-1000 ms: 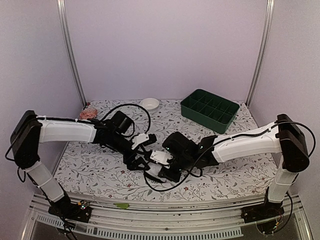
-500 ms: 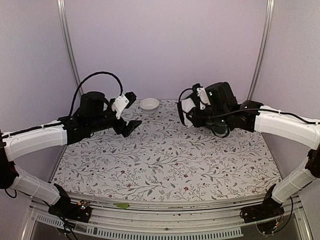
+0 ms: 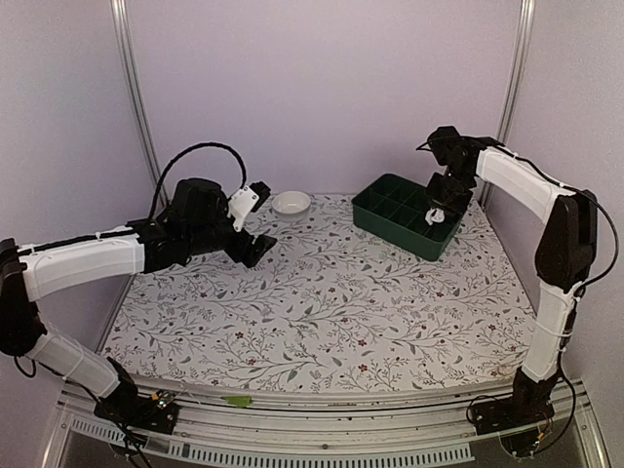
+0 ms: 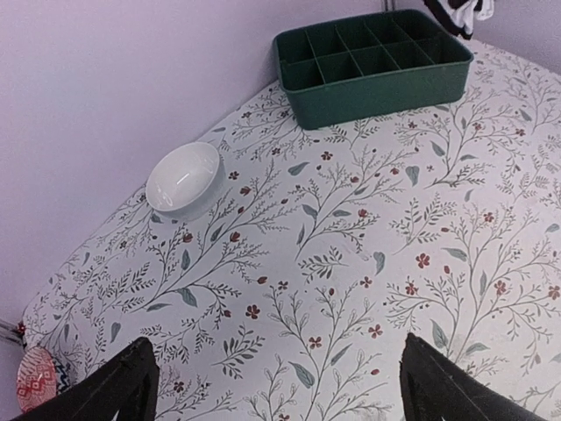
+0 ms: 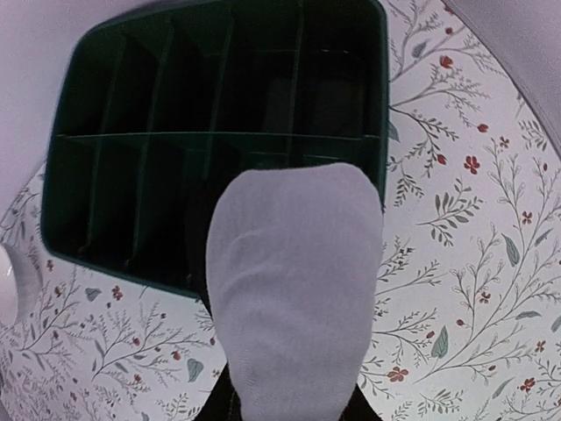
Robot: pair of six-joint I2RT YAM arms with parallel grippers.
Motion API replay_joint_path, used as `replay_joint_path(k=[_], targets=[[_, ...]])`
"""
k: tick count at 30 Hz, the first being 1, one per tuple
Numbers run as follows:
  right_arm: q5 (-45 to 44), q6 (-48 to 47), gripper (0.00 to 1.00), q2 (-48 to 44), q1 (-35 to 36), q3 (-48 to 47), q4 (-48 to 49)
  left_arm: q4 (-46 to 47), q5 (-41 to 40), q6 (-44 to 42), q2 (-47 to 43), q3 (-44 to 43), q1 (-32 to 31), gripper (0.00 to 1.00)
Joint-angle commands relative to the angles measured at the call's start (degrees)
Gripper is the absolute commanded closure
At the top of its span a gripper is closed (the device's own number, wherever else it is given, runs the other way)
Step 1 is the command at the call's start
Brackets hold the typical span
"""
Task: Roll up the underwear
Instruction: Place the underwear in the storage box.
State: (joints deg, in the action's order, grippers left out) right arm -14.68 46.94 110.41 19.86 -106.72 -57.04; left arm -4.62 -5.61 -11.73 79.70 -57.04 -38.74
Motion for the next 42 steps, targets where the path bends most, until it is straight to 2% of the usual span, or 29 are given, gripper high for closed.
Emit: replay_joint_path(k=[1,9,15,21,27,34,42], targets=[[-1.83,8.93,1.0,6.46,-2.04,-4.59,-10.74,0.22,-0.82,1.51,-2.06,2.45,0.51,0.04],[-3.16,12.12,1.0,11.57,-6.4,-6.26,-7.93,-0.27,-1.89,0.79,-3.16,4.06,0.43,0.04],[-3.63,10.9,1.0,16.8,-6.8,-12.0,-9.43,-0.74,-2.26,-0.59,-2.89,5.14,0.44,0.04],[-2.46,10.99,1.0,20.05,-6.76,-12.73,-9.59,-0.74,-2.26,-1.25,-2.36,5.59,0.47,0.04],[-2.85,4.33,1.0,22.38,-5.61,-13.53,-6.5,-0.3,-1.59,-1.2,-1.71,5.75,0.44,0.04],[-4.47,2.38,1.0,25.7,-4.42,-13.91,-8.41,-0.09,-1.53,-1.36,-0.24,5.19,0.43,0.04],[-1.49,1.65,1.0,28.26,-4.13,-13.78,-7.04,0.39,-1.25,-0.86,1.1,4.57,0.17,0.04]])
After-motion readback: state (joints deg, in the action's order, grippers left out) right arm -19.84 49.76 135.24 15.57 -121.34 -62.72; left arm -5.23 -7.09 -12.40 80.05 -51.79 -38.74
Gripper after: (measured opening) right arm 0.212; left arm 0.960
